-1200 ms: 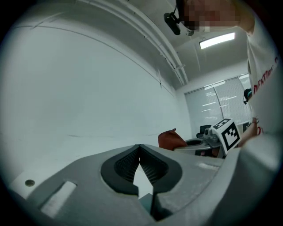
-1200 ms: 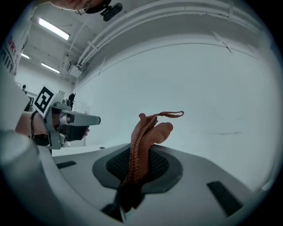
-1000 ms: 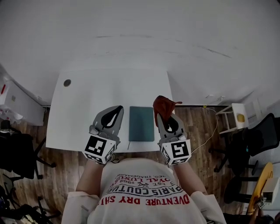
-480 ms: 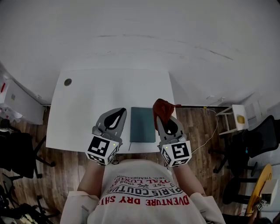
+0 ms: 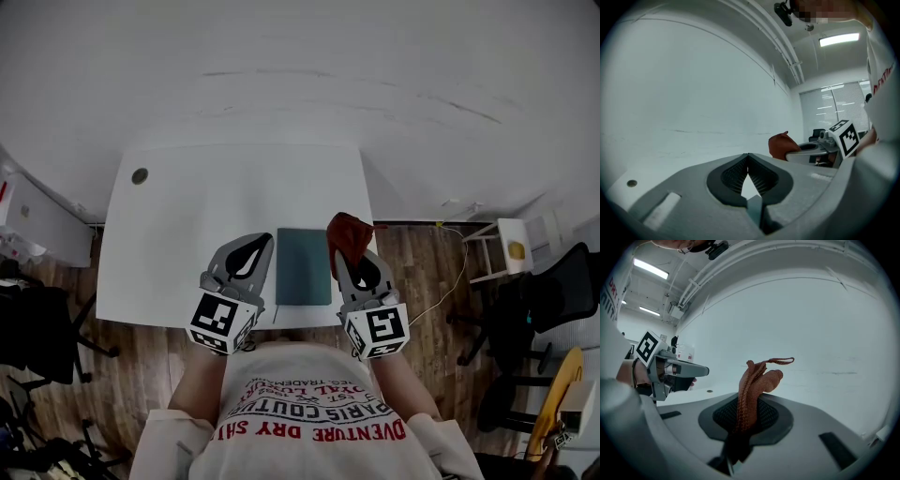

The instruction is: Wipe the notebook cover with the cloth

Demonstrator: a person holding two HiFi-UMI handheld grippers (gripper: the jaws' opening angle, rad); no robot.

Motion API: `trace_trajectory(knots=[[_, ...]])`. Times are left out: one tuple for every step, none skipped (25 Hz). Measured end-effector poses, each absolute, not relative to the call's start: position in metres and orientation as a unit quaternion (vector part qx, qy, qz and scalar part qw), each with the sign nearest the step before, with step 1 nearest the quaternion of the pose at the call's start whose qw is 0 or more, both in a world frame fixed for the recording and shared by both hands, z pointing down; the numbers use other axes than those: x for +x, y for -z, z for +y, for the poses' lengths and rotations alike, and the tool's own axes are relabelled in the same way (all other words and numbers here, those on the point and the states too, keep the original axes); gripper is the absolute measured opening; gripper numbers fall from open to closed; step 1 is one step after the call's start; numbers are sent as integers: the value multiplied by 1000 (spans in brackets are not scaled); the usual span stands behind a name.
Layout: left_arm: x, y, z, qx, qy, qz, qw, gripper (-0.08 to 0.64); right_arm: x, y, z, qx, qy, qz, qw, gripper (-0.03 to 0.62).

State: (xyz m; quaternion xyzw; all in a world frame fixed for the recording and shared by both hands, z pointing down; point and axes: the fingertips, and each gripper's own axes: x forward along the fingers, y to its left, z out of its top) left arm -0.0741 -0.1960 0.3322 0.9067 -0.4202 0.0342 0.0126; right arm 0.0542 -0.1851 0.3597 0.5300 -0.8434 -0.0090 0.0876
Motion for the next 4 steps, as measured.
trace_trajectory(knots=[[-72, -333, -197, 907, -36, -420, 12, 9, 56, -361, -185, 531, 8, -843, 88, 71], [-70, -333, -197, 907, -37, -420, 12, 9, 58, -362, -186, 531, 7, -842, 88, 71], [-69, -334, -198, 907, -38, -420, 12, 9, 60, -363, -186, 532, 7, -842, 88, 69], [-67, -335, -198, 907, -39, -420, 13, 11, 61, -364, -187, 532, 7, -842, 89, 71]])
